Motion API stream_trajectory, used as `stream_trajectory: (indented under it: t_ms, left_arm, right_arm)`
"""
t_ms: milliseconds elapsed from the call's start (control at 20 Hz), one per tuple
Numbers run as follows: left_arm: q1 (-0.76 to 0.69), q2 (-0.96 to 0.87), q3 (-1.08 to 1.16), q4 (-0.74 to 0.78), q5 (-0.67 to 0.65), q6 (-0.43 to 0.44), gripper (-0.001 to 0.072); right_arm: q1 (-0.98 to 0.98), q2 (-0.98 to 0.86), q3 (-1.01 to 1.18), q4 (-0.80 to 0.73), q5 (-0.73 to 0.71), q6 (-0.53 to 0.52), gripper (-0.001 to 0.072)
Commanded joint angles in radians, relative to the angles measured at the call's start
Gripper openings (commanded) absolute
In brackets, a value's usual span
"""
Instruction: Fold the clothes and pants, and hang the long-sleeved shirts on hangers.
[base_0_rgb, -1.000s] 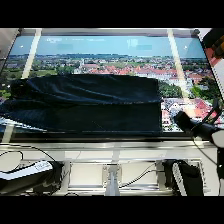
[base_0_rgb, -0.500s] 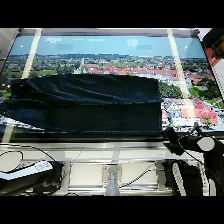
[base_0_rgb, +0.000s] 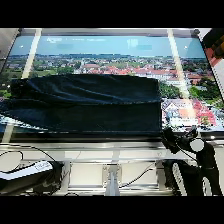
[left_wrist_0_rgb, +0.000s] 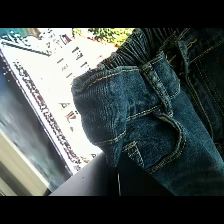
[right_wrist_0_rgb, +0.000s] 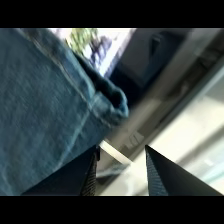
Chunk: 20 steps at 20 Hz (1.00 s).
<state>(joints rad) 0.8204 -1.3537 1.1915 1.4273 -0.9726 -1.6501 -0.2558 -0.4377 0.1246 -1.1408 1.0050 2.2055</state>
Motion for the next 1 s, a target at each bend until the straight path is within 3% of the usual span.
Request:
stream_trajectory:
  t_ms: [0, 350, 500, 550, 750, 950]
  left_arm:
    - [0.0, 0.0, 0.0, 0.0, 0.001, 0.0, 0.0053]
    - [0.0, 0.0, 0.0, 0.0, 0.002, 0.0, 0.0053]
    - [0.0, 0.0, 0.0, 0.0, 0.0, 0.0, 0.0053]
    - [0.0, 0.0, 0.0, 0.0, 0.0, 0.0, 0.0053]
    - [0.0, 0.0, 0.0, 0.0, 0.0, 0.0, 0.0053]
    - [0.0, 0.0, 0.0, 0.0, 0.0, 0.0, 0.0053]
  right_arm:
    - [0.001, -0.002, -0.04, 0.015, -0.106, -0.027, 0.0322]
    - [0.001, -0.002, -0.08, 0.03, -0.205, -0.031, 0.0312]
    - [0.001, -0.002, -0.08, 0.053, -0.222, -0.118, 0.0303]
    - [0.001, -0.002, -0.08, 0.053, -0.235, -0.141, 0.0238]
    - [0.001, -0.002, -0.08, 0.097, -0.28, -0.171, 0.023]
    - [0.001, -0.002, -0.08, 0.195, -0.288, -0.272, 0.0191]
